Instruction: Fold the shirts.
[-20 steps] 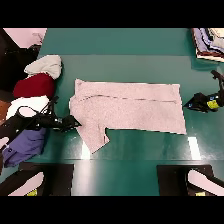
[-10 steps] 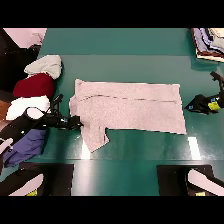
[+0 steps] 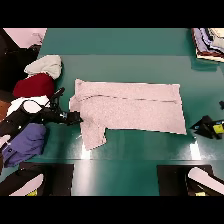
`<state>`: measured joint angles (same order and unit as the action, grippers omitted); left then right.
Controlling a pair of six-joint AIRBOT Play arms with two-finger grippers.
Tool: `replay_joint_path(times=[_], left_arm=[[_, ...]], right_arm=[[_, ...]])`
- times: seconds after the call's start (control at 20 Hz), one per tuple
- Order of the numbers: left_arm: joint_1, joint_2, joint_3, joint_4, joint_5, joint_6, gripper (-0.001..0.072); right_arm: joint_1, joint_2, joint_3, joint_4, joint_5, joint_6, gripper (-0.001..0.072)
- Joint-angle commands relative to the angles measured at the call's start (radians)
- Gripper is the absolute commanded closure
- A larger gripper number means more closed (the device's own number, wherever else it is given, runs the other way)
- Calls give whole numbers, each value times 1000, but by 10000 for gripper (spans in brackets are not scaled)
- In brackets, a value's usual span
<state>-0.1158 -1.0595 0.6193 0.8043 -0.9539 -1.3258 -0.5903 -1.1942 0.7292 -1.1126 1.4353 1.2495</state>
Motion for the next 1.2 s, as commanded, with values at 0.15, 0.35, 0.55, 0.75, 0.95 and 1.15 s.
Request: replay_joint_path(times=[0.15, 0.35, 0.55, 0.75, 0.95, 1.15], left_arm=[[0, 1, 7, 4, 3, 2, 685], [0, 1, 7, 12, -7, 11, 685], [0, 31, 29, 163, -151, -21, 687], [0, 209, -24, 257, -300, -67, 686], [0, 303, 11, 177, -390, -91, 685], [0, 243, 167, 182, -243, -88, 685]], right_arm=[[32, -95, -75, 107, -92, -28, 346], [103, -56, -75, 78, -145, -29, 656], [124, 106, -75, -74, -87, -14, 697], [124, 307, -76, -193, 47, 10, 698], [152, 429, -74, -184, 77, 61, 697], [255, 378, 23, -135, 16, 86, 698]])
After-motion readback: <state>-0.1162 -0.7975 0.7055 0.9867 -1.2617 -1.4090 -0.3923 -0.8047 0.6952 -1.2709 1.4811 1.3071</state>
